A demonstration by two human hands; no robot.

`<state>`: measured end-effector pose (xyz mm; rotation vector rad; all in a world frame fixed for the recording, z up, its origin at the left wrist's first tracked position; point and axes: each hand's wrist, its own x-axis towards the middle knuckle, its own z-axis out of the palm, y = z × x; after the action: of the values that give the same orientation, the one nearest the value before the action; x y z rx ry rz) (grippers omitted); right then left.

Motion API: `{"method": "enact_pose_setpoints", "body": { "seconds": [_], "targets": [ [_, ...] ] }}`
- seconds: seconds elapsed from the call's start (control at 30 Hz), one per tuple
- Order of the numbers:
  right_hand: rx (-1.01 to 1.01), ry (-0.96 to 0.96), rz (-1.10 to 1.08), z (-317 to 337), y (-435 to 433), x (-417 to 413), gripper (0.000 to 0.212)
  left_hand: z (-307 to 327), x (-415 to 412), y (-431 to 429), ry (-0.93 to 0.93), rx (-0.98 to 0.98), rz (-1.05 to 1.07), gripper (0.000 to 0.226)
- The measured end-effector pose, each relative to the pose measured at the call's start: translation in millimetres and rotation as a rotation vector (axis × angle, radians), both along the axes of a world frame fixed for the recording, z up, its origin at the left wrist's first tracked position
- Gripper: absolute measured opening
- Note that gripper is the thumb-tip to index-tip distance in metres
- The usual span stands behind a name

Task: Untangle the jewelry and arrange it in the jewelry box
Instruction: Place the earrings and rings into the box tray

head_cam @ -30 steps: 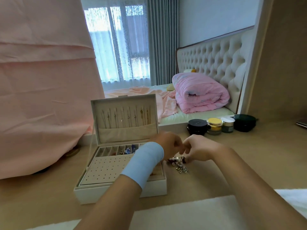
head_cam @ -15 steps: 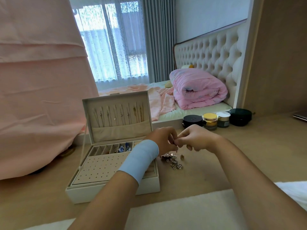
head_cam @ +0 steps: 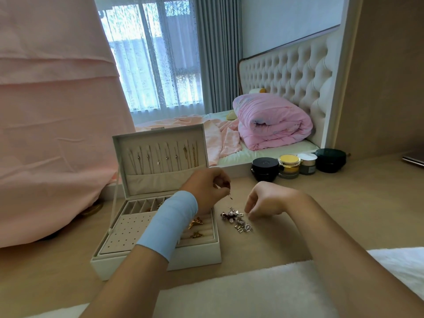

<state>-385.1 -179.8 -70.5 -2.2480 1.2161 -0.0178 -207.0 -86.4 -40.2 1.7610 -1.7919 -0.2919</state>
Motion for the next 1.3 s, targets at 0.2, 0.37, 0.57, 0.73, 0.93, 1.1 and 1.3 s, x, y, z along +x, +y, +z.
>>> {"method": "enact_pose_setpoints", "body": {
  "seconds": [0.2,0.37,0.57,0.73,0.93,1.1,1.3],
  "targets": [
    [-0.104,-0.089,0.008,2,6,12,0.006,11,19,19,0.044,0.013,-0.008,0.017],
    [-0.186,-0.297,0.049,32,33,29,0.005,20,53,42,0.042,0.034,0.004,0.016],
    [-0.166,-0.384,0.183,46,71,67,0.009,20,107,73,0.077,0.064,0.063,0.019],
    [-0.145,-0.365,0.210,52,87,109,0.010,21,134,92,0.165,0.020,0.121,0.020],
    [-0.075,-0.146,0.368,50,99,150,0.009,21,156,98,0.258,0.041,0.135,0.018],
    [-0.106,-0.363,0.247,54,95,173,0.006,17,164,94,0.260,0.027,0.187,0.018],
    [0.021,-0.573,0.130,52,95,196,0.011,12,167,90,0.135,-0.017,0.273,0.017]
  ]
}}
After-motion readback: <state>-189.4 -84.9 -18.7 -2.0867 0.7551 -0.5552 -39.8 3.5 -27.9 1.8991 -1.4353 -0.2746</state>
